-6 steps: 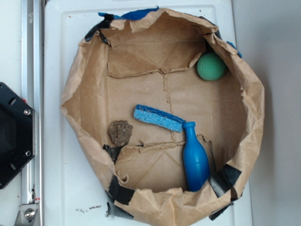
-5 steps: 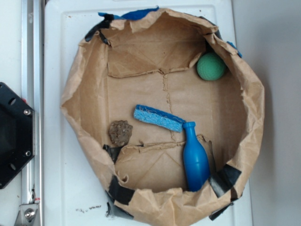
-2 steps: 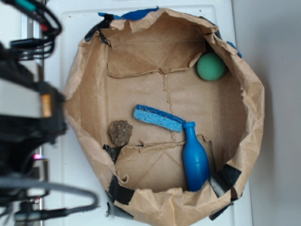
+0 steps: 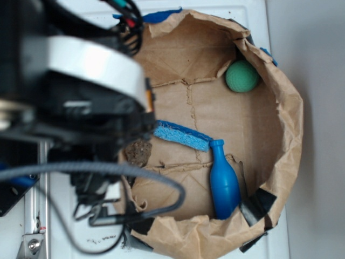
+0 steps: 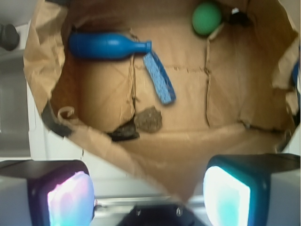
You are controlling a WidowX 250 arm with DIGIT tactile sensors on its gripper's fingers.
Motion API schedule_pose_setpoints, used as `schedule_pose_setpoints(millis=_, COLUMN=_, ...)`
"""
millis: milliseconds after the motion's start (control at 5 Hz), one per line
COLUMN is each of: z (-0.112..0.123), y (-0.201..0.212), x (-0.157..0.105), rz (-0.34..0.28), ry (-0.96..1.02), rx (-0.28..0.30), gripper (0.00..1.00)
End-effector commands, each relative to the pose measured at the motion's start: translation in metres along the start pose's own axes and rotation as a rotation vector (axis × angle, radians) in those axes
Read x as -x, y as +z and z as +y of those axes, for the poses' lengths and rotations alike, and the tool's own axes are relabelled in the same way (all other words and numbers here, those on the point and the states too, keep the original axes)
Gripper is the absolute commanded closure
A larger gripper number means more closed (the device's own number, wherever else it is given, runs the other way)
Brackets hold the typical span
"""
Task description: Grab the rock.
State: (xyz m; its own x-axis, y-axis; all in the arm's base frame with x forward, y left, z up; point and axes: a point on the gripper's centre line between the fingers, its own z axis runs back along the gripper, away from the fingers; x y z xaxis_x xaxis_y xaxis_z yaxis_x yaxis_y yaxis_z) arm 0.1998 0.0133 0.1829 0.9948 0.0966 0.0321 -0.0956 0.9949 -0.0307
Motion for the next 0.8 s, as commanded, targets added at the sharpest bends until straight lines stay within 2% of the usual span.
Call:
schedule_pose_setpoints(millis=0, z=0.018, y=-0.039, x=0.000, rz=-0.036, ry=0.023, rx=0.047, gripper=0.00)
schedule_pose_setpoints(millis=200, z=0.021, y=-0.064, x=0.007, rz=-0.016, ry=0.024, rx=0.049, gripper=0.00)
schedule_pose_setpoints(millis=600, z=0.021, y=-0.064, x=0.007, rz=-0.016, ry=0.024, rx=0.049, gripper=0.00)
